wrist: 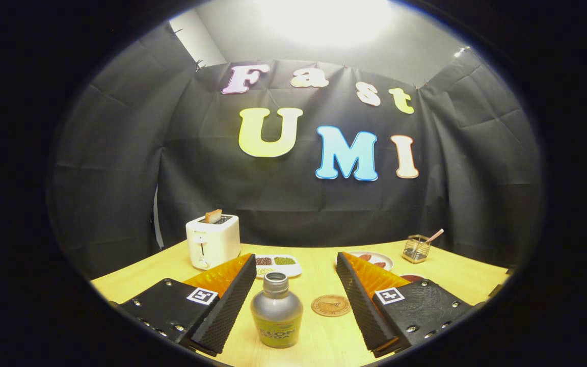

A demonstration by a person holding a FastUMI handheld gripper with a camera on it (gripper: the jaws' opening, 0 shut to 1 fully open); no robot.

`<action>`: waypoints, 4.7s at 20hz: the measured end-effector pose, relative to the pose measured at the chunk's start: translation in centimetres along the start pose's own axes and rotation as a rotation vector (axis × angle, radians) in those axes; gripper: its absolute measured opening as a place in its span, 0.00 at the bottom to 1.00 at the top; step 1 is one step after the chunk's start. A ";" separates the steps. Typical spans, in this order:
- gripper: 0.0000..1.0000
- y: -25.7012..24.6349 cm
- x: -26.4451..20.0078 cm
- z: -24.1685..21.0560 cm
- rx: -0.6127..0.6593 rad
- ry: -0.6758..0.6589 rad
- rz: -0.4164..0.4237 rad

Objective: Take the bottle from table, then pour the juice into the cup, finally place the bottle on the coaster

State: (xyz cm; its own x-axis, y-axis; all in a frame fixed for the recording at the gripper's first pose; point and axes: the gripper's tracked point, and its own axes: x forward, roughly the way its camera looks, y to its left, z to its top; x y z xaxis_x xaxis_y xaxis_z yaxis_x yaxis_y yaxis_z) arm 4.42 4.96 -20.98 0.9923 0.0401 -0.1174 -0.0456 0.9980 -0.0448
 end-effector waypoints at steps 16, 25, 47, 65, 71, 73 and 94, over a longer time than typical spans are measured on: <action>0.93 2.9 2.9 -8.6 0.023 0.055 0.062; 0.76 -1.1 2.1 -5.5 0.083 0.035 -0.049; 0.75 -7.9 8.8 -3.3 1.018 0.069 -0.042; 0.75 -9.7 9.7 -5.0 1.542 -0.043 -0.036; 0.75 -9.9 9.9 -5.0 1.647 -0.072 -0.028; 0.75 -10.1 9.9 -5.0 1.666 -0.080 -0.033; 0.75 -10.9 9.7 -3.8 1.837 -0.163 -0.043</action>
State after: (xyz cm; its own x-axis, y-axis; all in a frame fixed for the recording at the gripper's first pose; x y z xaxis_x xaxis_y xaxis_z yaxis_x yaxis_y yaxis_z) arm 14.14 -5.68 -25.38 0.9943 -0.0915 -0.0550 0.0340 -0.2160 0.9758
